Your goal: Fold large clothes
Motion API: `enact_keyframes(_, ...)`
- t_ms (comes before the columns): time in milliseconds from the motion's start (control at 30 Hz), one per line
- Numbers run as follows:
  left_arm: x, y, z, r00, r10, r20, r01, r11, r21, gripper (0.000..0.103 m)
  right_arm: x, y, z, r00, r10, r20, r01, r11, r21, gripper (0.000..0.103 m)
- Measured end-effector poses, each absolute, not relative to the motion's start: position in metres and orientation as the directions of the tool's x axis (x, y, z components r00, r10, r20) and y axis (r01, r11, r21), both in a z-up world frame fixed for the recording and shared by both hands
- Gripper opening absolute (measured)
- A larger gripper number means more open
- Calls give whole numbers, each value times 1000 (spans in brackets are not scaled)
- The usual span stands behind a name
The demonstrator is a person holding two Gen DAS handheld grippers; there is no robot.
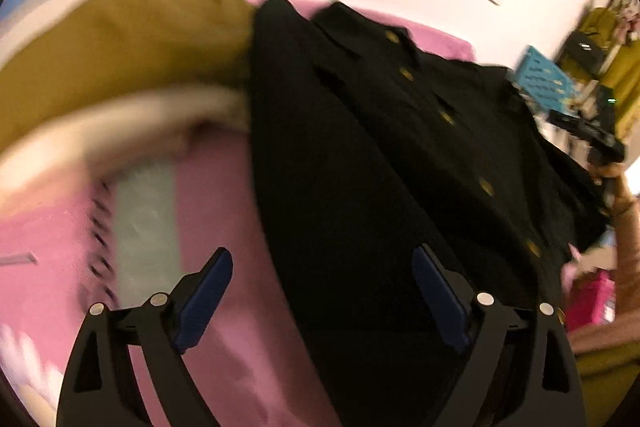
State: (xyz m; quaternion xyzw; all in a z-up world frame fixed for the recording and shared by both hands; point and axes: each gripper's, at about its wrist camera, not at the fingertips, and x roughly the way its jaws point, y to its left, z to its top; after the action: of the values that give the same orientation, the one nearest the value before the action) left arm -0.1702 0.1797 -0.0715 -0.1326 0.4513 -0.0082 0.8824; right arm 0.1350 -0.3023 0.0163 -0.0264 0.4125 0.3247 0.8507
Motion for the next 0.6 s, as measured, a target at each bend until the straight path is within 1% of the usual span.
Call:
enact_keyframes(33,-175,177,-75,586,-163,-794,-94,959,-266,88,127,-300,16,438,552,-710,-590,772,236,69)
enact_keyframes(67,-182,173,-77,586,-187,-788,-83,954,-289,84,122,-298,15,437,563,-701,-596,765,243,69)
enact_keyframes(100,-186,170,-78,592,-206,-779,-74,949,-307,69,120,-297,14,436,569,-697,-598,762,248,70)
enact_keyframes(133,-189,167,-79,595,-237,-768,-58,940,-336,58,117,-296,13,434,576,-692,-601,758,254,70)
enact_keyframes(167,-190,165,-77,599,-225,-768,-68,942,-329,38,115,-293,12,432,585,-686,-601,754,265,70)
enact_keyframes(200,-190,163,-73,612,-187,-768,-86,950,-300,17,113,-291,11,424,594,-683,-602,749,278,70)
enact_keyframes(233,-190,162,-62,631,-136,-764,-107,960,-260,15,112,-289,11,419,602,-679,-606,743,285,70)
enact_keyframes(267,-192,161,-50,657,-116,-745,-109,963,-246,14,110,-288,12,421,605,-676,-607,742,286,69)
enact_keyframes(300,-194,160,-36,686,-101,-721,-102,967,-232,12,108,-285,14,419,614,-669,-611,736,292,70)
enact_keyframes(333,-195,159,-14,719,-64,-692,-100,976,-193,11,106,-284,16,413,624,-663,-620,727,297,70)
enact_keyframes(367,-197,158,1,742,-21,-670,-110,982,-153,6,103,-282,19,416,631,-655,-630,719,293,70)
enact_keyframes(433,-198,167,35,770,123,-626,-186,982,-37,6,97,-278,24,419,640,-645,-645,709,285,69)
enact_keyframes(533,-198,199,54,731,297,-615,-334,941,57,6,87,-273,31,441,632,-637,-663,708,243,70)
enact_keyframes(567,-196,209,53,684,390,-617,-396,908,135,6,82,-272,32,440,635,-635,-673,701,235,70)
enact_keyframes(600,-193,214,47,634,455,-626,-434,879,199,7,79,-272,32,446,629,-637,-673,705,224,70)
